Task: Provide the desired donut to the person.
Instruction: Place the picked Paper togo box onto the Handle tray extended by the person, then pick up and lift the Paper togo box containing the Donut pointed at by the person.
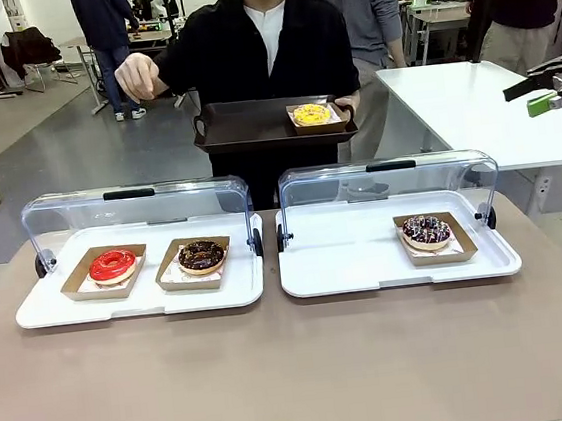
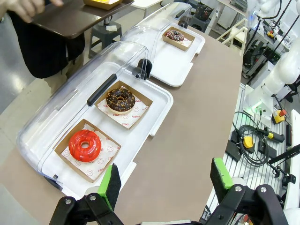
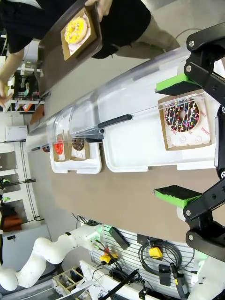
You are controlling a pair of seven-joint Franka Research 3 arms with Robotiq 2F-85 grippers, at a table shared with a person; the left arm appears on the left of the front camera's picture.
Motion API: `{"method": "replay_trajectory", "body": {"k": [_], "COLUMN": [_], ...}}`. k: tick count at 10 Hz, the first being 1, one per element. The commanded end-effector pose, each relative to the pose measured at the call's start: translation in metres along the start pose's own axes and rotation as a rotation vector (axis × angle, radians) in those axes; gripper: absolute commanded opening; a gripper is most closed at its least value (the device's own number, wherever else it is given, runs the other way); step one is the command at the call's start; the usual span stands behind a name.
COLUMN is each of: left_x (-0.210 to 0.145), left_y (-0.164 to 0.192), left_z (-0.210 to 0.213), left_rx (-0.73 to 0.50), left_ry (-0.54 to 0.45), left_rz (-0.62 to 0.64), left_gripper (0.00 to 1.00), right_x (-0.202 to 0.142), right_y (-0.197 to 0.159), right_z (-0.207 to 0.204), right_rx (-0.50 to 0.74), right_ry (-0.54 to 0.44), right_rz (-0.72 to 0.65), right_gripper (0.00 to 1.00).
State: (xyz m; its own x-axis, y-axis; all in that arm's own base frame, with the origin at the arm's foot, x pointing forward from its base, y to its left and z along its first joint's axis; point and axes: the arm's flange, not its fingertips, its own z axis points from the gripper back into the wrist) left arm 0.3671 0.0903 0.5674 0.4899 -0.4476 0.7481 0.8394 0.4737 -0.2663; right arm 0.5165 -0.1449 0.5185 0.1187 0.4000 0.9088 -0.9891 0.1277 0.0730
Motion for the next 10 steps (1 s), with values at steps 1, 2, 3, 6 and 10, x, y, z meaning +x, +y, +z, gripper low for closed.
{"method": "replay_trajectory", "body": {"k": [1, 2, 3, 6, 10], "left_x": [-0.0003, -0.0003, -0.0003, -0.0003, -0.0003], "left_y": [-0.0003, -0.0003, -0.0003, -0.0003, -0.0003], "left_z": [0.0006, 0.0006, 0.0006, 0.0006, 0.0006], "left_rx": [-0.004, -0.004, -0.004, -0.004, -0.004], "left_ry": [-0.009, -0.009, -0.009, -0.009, -0.009], "left_rz": [-0.003, -0.003, -0.003, -0.003, -0.003], "left_gripper": [1.00, 1.00, 1.00, 1.00, 1.00], "right_x": [-0.0005, -0.0005, -0.0005, -0.0005, -0.0005], "right_y": [-0.0005, -0.0005, -0.0005, -0.0005, -0.0005], "right_z": [-0.0004, -0.0004, -0.0004, -0.0004, -0.0004], "right_rx": [-0.004, -0.004, -0.004, -0.004, -0.004], "right_ry": [0.001, 0.001, 0.001, 0.001, 0.001], "right_rz": [-0.008, -0.008, -0.008, -0.008, -0.008], "right_gripper": [1.00, 1.00, 1.00, 1.00, 1.00]}}
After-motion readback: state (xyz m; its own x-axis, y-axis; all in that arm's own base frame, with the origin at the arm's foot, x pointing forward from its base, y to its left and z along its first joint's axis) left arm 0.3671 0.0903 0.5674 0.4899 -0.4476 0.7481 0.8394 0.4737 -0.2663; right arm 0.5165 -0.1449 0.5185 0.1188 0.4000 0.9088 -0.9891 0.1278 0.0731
